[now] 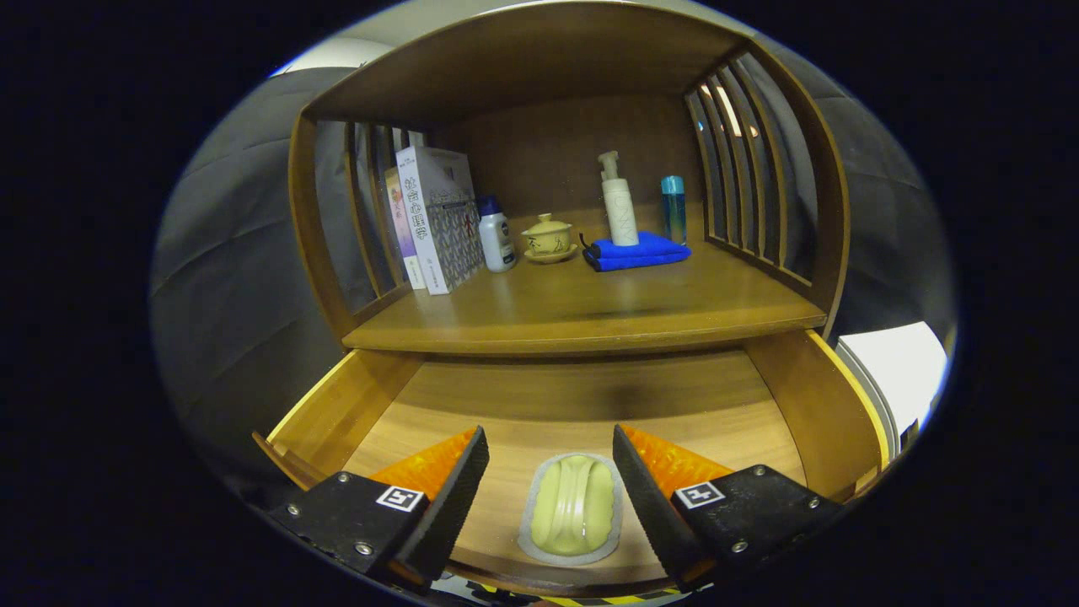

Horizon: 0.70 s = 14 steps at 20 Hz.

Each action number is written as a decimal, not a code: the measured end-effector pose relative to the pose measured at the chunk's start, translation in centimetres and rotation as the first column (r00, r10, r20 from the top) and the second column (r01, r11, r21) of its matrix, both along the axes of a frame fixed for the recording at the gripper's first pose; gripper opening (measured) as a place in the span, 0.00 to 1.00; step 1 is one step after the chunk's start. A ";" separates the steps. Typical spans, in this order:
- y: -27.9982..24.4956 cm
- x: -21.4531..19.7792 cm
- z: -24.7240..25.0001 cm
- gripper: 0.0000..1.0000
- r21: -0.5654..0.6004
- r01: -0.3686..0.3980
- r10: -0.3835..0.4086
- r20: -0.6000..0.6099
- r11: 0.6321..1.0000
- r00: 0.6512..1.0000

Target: Pull open the drawer, take out the items inside it, and place them on the countertop above the cabinet.

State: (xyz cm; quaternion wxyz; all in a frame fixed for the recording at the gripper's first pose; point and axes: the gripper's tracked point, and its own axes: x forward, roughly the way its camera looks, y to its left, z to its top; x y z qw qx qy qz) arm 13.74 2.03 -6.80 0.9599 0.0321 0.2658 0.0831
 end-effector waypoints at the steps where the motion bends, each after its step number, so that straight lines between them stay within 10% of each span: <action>1: -0.2 0.3 -0.4 0.92 -0.001 0.010 -0.010 -0.023 1.000 1.000; 14: -0.4 -0.1 -6.3 0.75 -0.043 -0.041 0.023 -0.349 0.998 0.937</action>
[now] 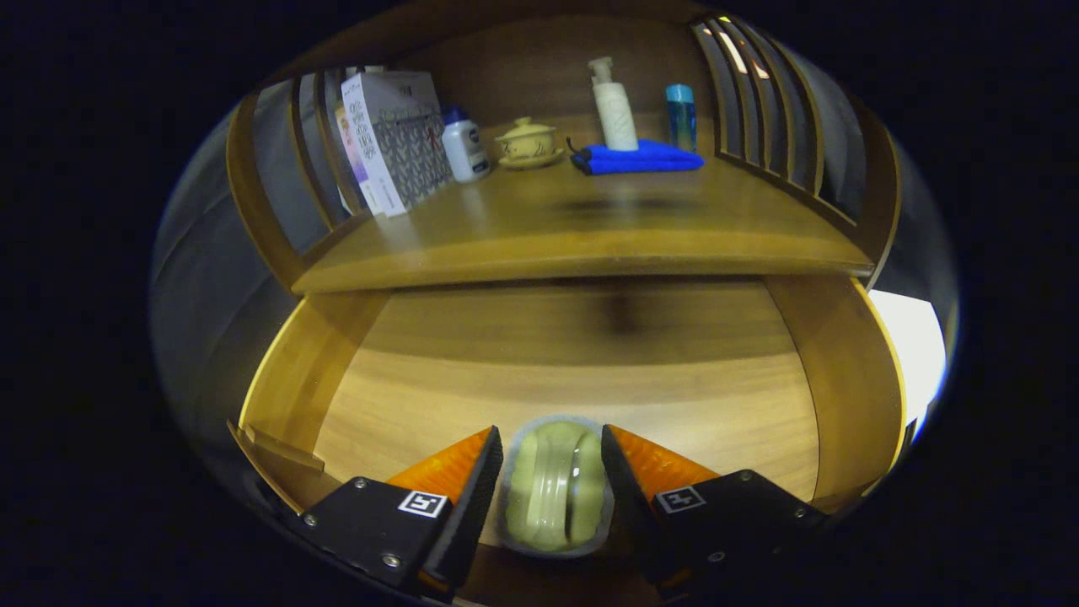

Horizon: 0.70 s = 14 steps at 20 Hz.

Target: Pull open the drawer, take out the items inside it, and place them on the countertop above the cabinet.

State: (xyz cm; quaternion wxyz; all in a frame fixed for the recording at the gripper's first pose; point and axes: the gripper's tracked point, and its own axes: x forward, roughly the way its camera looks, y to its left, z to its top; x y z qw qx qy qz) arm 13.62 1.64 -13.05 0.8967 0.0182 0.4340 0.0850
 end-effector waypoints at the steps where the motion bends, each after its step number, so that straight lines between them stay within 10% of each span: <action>1: -0.1 0.0 -0.2 0.74 -0.015 -0.006 0.006 -0.007 1.000 1.000; 11: -1.8 1.7 1.2 0.26 -0.045 0.060 -0.053 0.151 0.997 0.987; 14: -1.4 1.3 1.5 0.25 -0.027 0.045 -0.040 0.175 0.999 0.984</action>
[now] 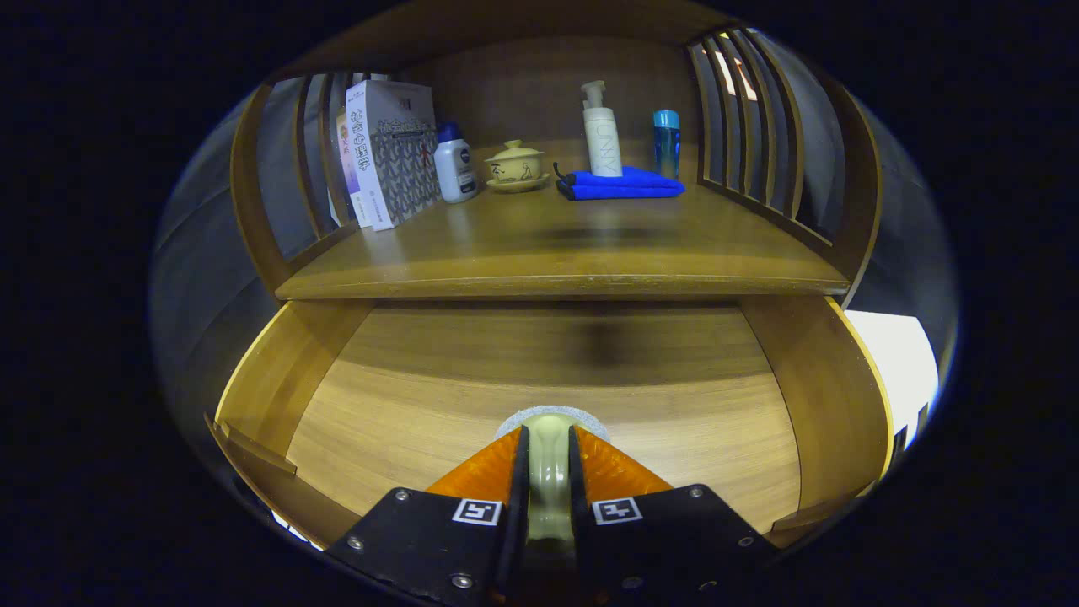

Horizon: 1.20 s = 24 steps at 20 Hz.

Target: Pull open the drawer, take out the items inside it, and place them on the countertop above the cabinet.

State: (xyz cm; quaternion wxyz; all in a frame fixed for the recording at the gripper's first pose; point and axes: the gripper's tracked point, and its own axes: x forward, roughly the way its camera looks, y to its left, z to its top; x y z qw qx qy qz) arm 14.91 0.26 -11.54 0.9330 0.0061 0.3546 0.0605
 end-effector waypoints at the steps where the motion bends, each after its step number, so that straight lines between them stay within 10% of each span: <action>1: 0.1 0.0 0.3 0.25 0.006 -0.002 0.002 0.016 1.000 1.000; 24: 1.3 1.1 15.0 0.25 -0.037 -0.014 0.029 0.438 0.999 0.898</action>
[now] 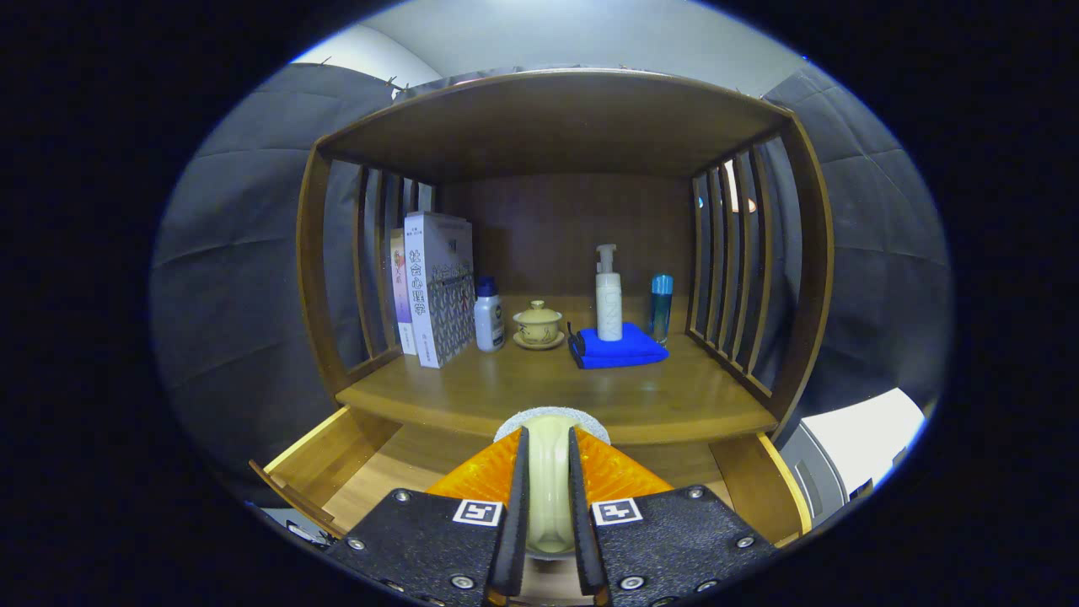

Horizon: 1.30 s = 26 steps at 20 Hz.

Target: Pull open the drawer, take out the items inside it, and place them on the countertop above the cabinet.

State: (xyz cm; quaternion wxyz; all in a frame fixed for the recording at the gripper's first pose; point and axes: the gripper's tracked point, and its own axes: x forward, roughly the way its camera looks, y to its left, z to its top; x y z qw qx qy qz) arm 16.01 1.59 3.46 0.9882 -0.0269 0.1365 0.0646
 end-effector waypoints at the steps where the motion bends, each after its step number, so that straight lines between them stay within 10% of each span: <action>1: -0.1 0.4 0.5 0.25 -0.003 0.007 -0.007 0.007 1.000 1.000; 26: 0.5 16.6 -1.1 0.30 0.019 0.096 -0.094 -0.085 0.995 0.992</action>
